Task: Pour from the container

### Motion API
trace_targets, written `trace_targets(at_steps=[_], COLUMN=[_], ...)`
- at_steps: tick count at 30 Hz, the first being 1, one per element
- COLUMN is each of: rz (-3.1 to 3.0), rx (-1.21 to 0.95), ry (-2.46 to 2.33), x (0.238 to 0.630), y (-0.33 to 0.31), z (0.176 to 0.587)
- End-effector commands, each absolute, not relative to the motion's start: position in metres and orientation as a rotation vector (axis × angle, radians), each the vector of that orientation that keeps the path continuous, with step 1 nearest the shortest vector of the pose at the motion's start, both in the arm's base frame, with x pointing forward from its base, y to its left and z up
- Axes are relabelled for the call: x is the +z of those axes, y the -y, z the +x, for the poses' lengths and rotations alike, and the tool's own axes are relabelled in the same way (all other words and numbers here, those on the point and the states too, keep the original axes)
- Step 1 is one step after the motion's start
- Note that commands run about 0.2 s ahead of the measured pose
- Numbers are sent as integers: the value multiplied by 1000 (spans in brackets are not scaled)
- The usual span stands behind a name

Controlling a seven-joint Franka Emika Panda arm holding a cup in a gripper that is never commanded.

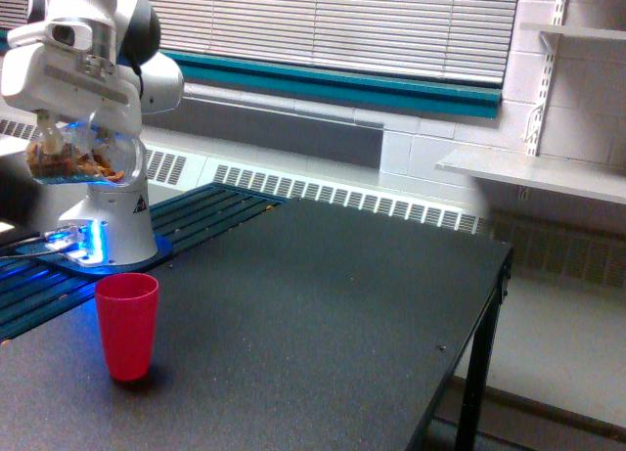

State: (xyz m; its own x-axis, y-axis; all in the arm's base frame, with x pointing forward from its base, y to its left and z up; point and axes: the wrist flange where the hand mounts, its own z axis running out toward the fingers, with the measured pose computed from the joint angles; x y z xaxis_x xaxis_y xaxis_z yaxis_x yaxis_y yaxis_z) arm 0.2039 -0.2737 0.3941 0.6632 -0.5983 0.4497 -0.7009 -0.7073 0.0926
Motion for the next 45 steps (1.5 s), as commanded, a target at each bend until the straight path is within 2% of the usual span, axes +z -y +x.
trace_targets(at_steps=[1, 45], rz=[2608, 2563], rx=[529, 399], ry=[1074, 981], x=[383, 364], y=[275, 282], z=[195, 201])
